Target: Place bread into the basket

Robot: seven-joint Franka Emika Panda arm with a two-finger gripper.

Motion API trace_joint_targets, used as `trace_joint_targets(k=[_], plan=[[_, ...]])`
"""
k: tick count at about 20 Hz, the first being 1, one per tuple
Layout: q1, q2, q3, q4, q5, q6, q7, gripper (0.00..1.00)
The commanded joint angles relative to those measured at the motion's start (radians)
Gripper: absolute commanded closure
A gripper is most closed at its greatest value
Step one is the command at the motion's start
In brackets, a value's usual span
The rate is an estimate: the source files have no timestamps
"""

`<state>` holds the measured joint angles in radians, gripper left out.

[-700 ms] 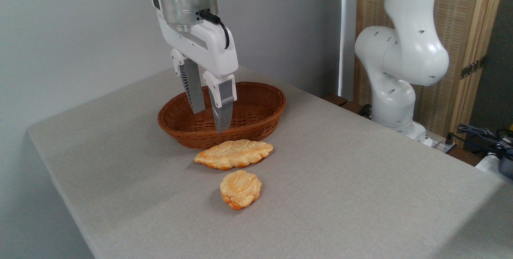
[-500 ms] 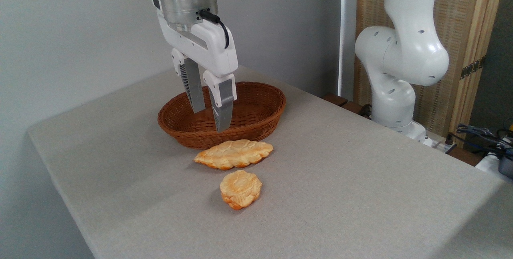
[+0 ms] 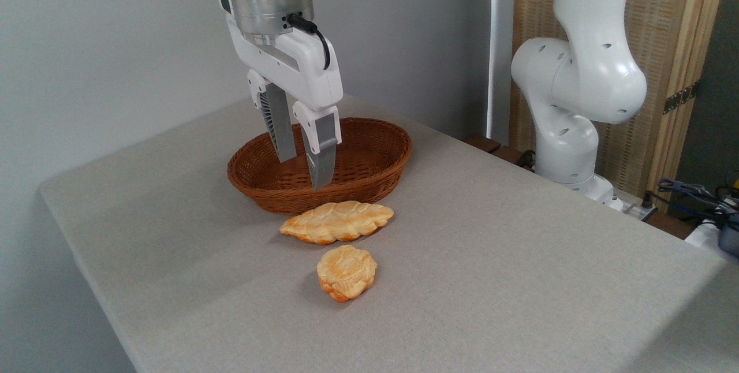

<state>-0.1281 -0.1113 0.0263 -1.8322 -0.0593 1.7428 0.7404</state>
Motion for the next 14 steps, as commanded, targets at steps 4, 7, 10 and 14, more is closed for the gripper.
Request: trace_joint_targets(k=[4, 7, 10, 14], plan=[[0.005, -0.001, -0.002, 0.019, -0.019, -0.054, 0.013, 0.0], [0.005, -0.001, -0.002, 0.013, -0.017, -0.054, 0.017, 0.0], [0.005, -0.013, 0.0, 0.007, -0.007, -0.054, 0.02, 0.0], [0.012, -0.014, 0.02, -0.087, 0.012, -0.008, 0.075, 0.0]])
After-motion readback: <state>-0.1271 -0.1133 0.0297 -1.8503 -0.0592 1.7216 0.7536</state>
